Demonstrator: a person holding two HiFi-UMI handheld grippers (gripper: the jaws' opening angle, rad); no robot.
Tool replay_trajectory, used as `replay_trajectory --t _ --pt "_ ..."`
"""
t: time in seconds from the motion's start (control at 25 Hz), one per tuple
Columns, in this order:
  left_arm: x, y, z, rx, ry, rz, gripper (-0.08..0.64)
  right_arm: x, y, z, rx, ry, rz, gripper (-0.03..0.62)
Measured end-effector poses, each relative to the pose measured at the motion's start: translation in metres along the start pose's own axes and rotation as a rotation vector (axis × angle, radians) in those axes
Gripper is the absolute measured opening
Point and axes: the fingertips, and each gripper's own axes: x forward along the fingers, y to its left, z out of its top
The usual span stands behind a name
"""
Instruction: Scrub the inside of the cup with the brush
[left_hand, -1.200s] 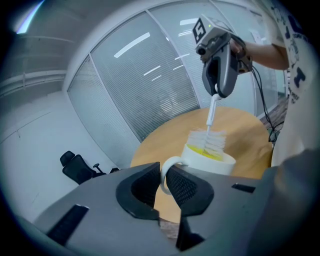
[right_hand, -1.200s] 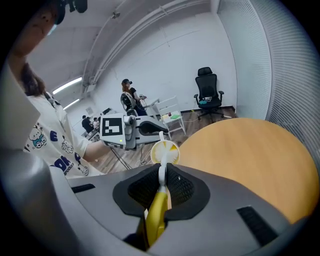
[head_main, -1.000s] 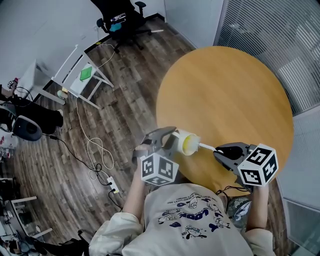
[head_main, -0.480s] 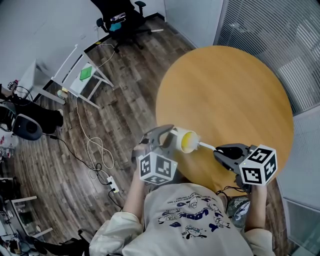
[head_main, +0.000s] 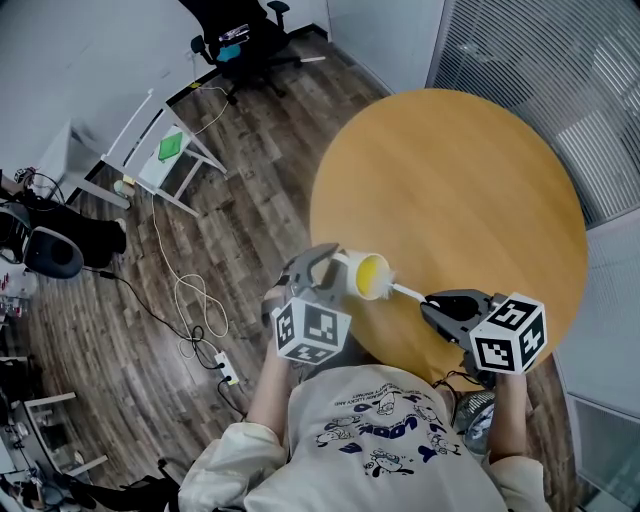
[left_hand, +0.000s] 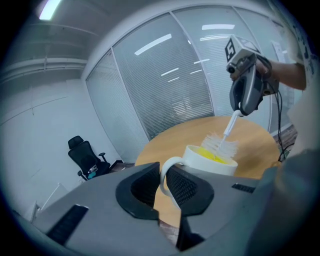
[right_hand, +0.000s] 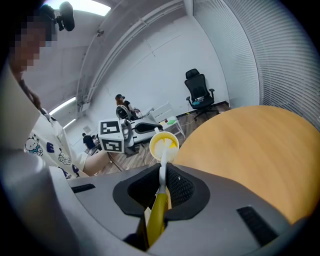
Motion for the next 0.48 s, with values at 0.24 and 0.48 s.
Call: replay_trajectory --t 0.24,0.48 --pt "0.003 0.001 -0.003 -0.026 0.015 0.009 0.038 0.003 0.004 -0.003 -0.017 0.004 -0.009 0.046" --pt "0.012 0.001 -0.006 -0.026 0.051 0.001 0.038 0.005 0.008 -0.001 -0.063 0.027 -0.003 0.048"
